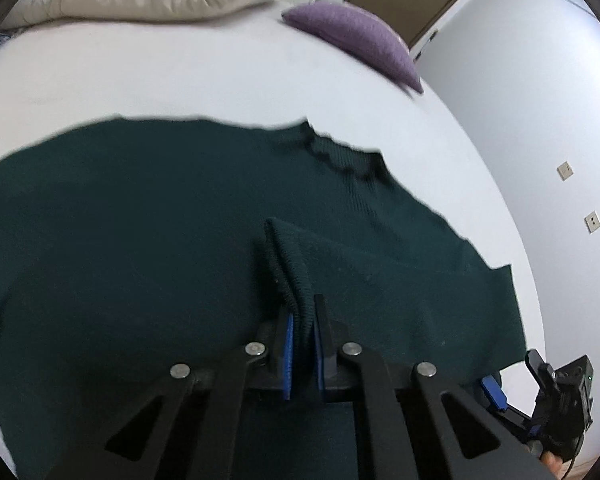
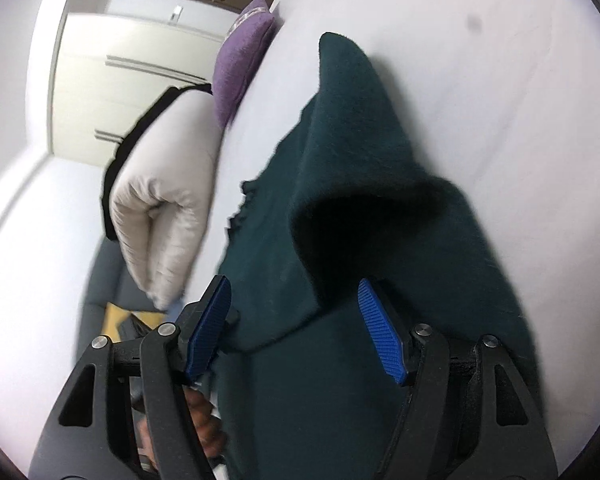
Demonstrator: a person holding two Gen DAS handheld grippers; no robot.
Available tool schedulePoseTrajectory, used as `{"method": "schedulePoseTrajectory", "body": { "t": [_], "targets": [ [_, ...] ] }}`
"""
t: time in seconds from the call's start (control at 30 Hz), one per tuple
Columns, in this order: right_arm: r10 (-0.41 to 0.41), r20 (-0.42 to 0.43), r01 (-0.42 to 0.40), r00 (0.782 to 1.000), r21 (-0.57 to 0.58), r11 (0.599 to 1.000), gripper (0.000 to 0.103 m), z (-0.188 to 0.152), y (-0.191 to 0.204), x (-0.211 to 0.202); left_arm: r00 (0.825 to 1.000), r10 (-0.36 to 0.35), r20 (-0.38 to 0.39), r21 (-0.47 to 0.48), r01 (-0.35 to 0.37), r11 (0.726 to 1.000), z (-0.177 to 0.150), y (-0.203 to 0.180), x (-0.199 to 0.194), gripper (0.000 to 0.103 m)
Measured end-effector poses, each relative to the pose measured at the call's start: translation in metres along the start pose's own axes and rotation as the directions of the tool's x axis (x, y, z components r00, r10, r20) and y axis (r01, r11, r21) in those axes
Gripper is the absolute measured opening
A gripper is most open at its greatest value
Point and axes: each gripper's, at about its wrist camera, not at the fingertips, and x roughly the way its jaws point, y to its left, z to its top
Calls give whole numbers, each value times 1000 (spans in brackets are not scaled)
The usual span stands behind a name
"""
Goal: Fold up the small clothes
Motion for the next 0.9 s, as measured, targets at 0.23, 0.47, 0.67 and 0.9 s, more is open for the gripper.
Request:
{"method": "schedulePoseTrajectory", "body": {
  "t": [0.23,0.47,0.67,0.9],
  "targets": [
    [7,92,-20,996,138,990,52,23,-13,28,997,23,73,-34,-20,999,4,28,-11,9],
    [-8,207,-34,978,200,979,18,38,-53,4,996,23,88,-45,-19,999,-5,42,-4,9],
    [-19,209,-21,978,190,982,23,36,-53,-2,994,32,107,4,-33,999,-11,40,-10,9],
    [-251,206,274,946,-90,957,27,39,24,-31,992,24,120,13,-26,1000,-11,42,0,9]
  ]
}}
